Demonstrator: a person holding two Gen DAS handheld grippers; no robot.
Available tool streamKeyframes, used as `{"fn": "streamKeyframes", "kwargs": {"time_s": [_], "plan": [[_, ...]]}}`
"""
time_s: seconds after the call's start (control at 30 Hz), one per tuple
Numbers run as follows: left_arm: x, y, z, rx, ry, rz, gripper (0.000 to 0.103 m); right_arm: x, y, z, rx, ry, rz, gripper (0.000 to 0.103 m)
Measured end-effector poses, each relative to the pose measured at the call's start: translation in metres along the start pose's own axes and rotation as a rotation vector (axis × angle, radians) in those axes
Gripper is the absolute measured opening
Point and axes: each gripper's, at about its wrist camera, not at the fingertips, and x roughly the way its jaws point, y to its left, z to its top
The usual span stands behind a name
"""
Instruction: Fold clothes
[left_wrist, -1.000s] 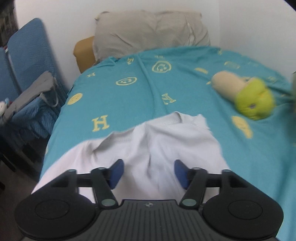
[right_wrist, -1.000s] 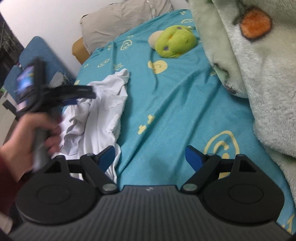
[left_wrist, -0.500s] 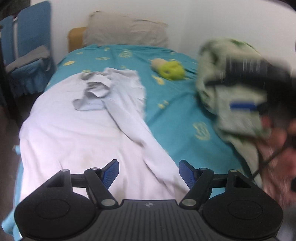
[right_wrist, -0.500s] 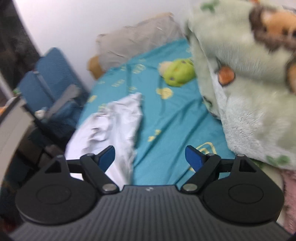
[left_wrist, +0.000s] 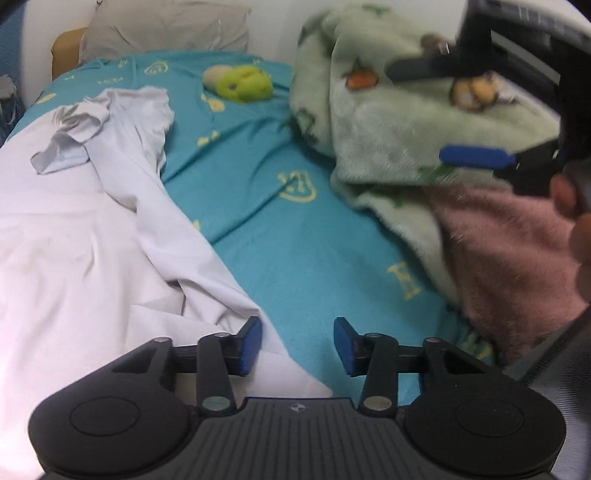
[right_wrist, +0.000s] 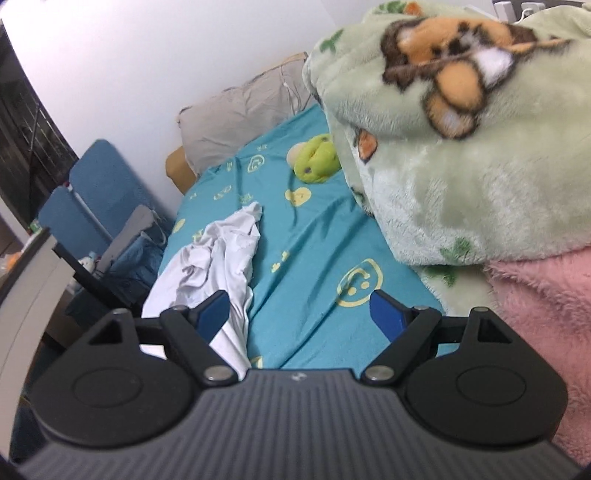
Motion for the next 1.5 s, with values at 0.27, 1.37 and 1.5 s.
{"fn": "streamKeyframes", "kwargs": {"time_s": [0.27, 1.37, 1.5], "plan": [[-0.027, 0.044, 0.003, -0.246, -0.035, -0.137, 0.001, 0.023, -0.004, -0.008, 0.027, 0.077, -0.002, 0.084], [-0.116, 0.071, -0.022, -0.086, -0.075, 0.075, 0.053, 0.037, 0.007, -0.014, 0.023, 0.144, 0.005, 0.084], [-0.129, 0.075, -0.024, -0.114, -0.14, 0.119, 0.053, 0.038, 0.006, -0.013, 0.03, 0.144, 0.003, 0.084]]}}
